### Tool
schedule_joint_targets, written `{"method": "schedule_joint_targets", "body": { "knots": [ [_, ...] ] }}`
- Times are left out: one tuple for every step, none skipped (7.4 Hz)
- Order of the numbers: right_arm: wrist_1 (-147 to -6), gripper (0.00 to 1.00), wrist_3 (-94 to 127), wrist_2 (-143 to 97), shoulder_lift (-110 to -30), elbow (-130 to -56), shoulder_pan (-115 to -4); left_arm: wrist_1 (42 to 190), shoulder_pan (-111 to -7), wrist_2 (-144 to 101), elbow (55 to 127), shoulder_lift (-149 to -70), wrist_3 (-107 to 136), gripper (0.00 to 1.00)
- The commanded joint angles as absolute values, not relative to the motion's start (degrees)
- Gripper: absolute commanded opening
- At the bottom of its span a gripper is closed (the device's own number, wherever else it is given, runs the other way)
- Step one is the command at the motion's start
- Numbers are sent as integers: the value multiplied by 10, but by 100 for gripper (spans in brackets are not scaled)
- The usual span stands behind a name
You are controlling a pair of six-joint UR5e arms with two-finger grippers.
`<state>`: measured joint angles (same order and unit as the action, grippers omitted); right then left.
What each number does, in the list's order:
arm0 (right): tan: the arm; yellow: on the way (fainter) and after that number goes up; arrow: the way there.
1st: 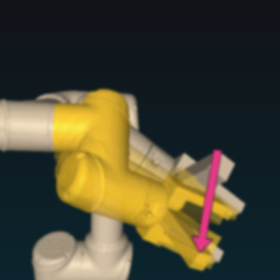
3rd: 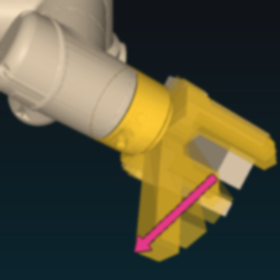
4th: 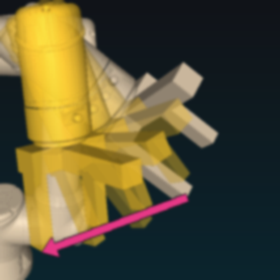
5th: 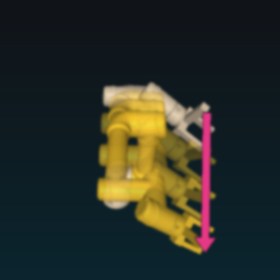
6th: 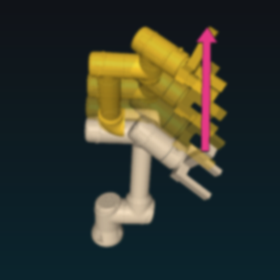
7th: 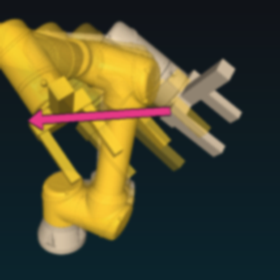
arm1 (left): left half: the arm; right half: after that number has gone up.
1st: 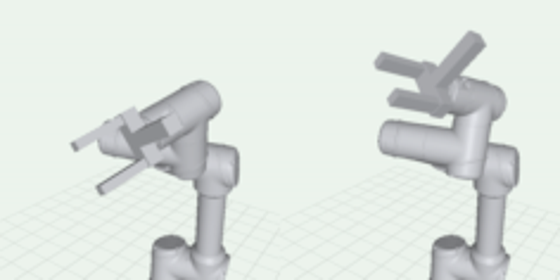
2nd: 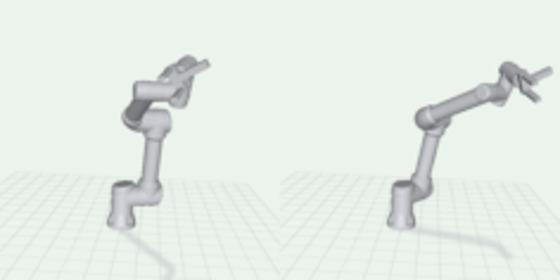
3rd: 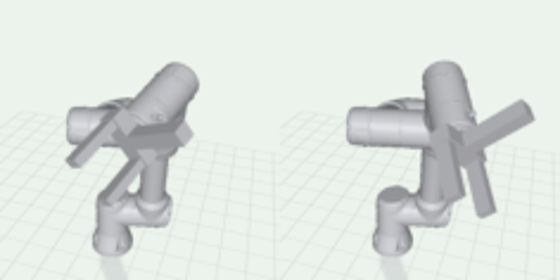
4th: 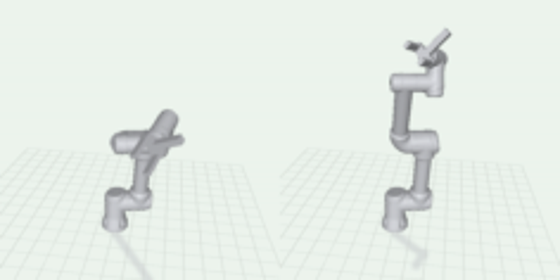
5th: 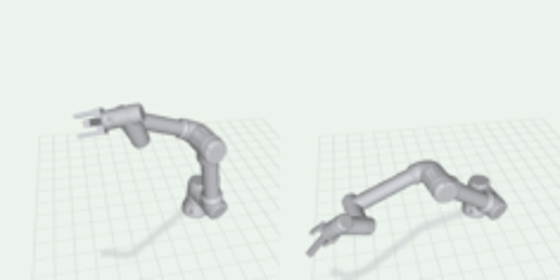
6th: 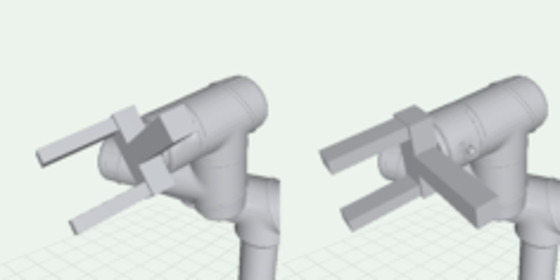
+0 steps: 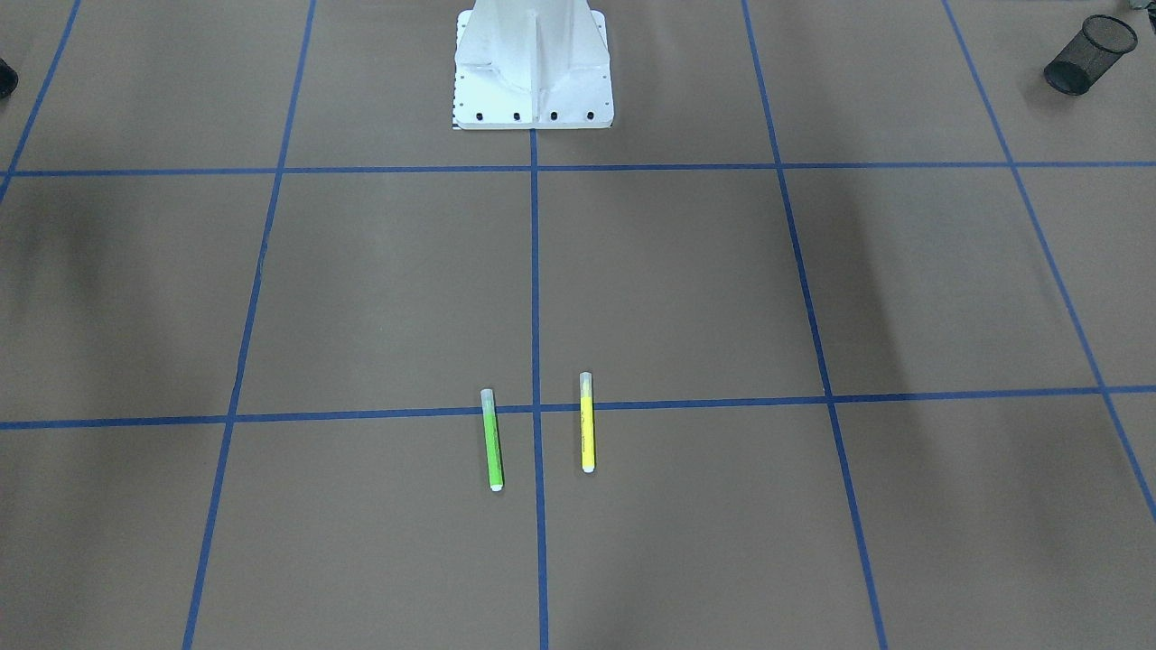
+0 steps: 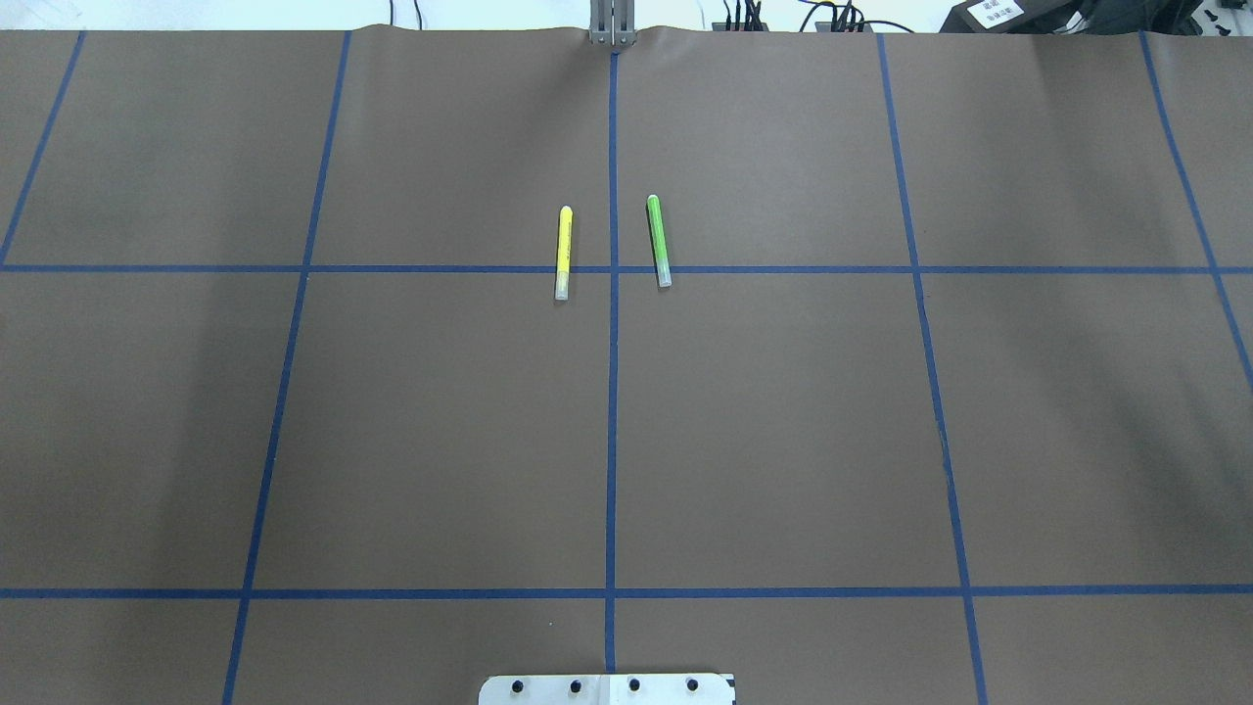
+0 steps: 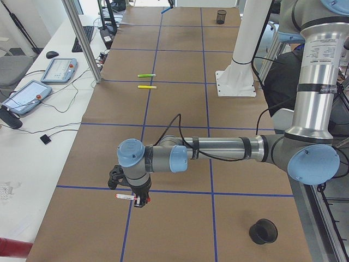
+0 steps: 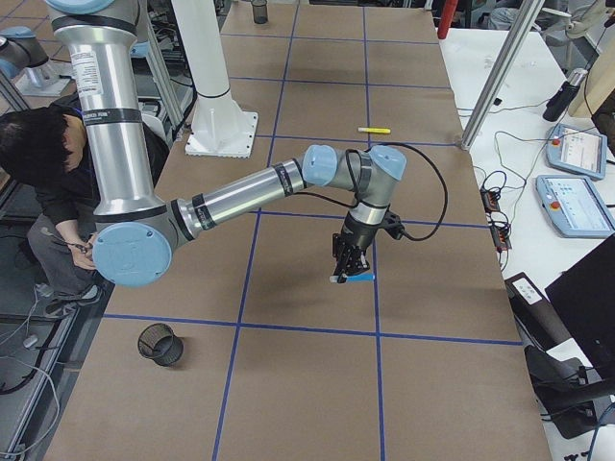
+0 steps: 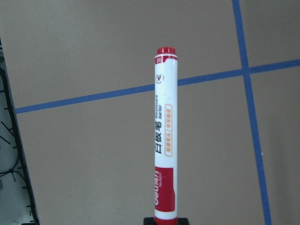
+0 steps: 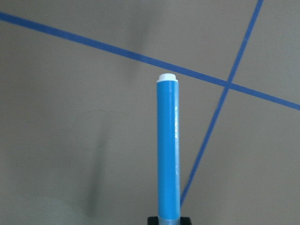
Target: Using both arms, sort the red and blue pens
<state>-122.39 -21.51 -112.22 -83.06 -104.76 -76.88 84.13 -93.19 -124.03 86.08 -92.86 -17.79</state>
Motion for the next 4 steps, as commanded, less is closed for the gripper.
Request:
{"method": "schedule_joint_targets", "body": {
  "knots": [
    [-1292,0,-303,-1115,-838,-1034,-801,731,-939,-1209,865,-926,-272,0],
    [-1322,0,-328,-1112,-845,-1034,-815,704,-953,-1209,879,-900,-289,0],
    [-1325,0,-344,-1114,-881,-1034,-824,654,-973,-1209,897,-886,-290,0],
    [-1331,0,-359,-1114,-899,-1032,-843,604,-1003,-1208,922,-861,-293,0]
  ]
}}
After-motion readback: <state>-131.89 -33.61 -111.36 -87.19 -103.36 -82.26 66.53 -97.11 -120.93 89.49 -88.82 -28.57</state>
